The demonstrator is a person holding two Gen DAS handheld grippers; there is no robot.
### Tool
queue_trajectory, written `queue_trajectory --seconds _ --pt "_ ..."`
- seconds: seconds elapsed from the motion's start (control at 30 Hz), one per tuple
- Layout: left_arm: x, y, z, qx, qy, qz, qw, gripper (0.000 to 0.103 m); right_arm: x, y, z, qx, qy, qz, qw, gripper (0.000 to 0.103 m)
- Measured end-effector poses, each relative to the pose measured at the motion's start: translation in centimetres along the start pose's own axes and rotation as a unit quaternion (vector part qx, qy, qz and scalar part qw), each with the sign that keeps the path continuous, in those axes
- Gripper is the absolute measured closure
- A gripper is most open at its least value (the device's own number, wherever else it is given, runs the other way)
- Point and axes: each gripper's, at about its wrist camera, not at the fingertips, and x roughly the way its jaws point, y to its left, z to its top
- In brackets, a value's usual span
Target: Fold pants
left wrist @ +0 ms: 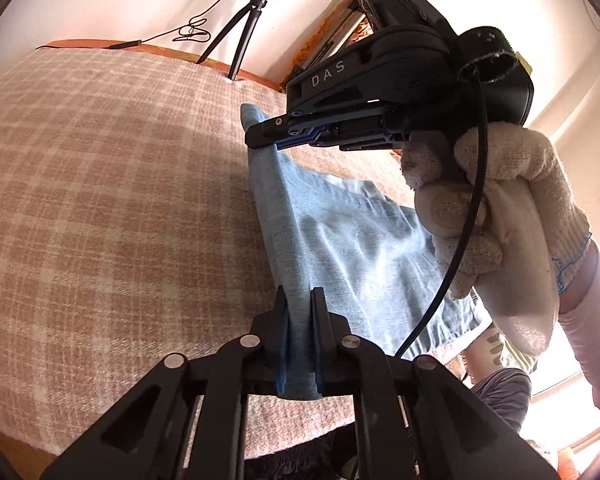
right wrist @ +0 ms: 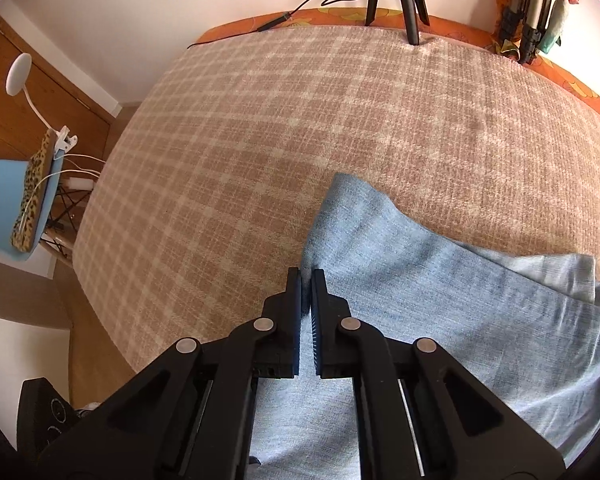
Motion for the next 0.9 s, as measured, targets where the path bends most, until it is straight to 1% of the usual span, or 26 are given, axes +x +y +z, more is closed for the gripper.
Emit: queue_trajectory --seconds 0.1,0.2,0.3,0.4,0.53,0.63,0.9 --pt "-0.3 -1.4 0.7 0.013 -0.008 -0.007 0.9999 0.097 -1.9 -0.9 -0.2 0.009 -0.018 0.014 1.0 0.098" --pt "-0.4 -3.2 1.2 0.037 -0.015 -0.002 0.9992 0.097 -3.9 -2.1 -0.4 0.018 -0.036 0.025 0.999 0.098" --pt "-0.3 -5.0 1.6 0.061 -0.014 0.004 0.998 0.097 -6.1 -3.5 -0.9 0.025 -0.054 0.032 0.998 0.098" --pt "-0.2 -7.7 1.8 0.111 -0.012 0.027 0.9934 0.097 -8.1 -5.2 -1.6 0.036 -0.071 0.042 0.996 0.098" --pt "0.4 -10.8 2.1 0.152 -0.006 0.039 0.9876 0.097 -10.8 -7.4 -2.7 0.046 -0.093 0.045 0.994 0.098" --pt "1.0 -13.0 2.1 0.174 -0.004 0.035 0.984 0.097 -12.7 -9.4 -3.7 0.055 -0.109 0.046 0.991 0.098" --pt "3.5 -18.4 1.8 0.209 0.01 -0.007 0.9778 0.098 -17.3 -15.3 -6.9 0.088 -0.143 0.039 0.985 0.098"
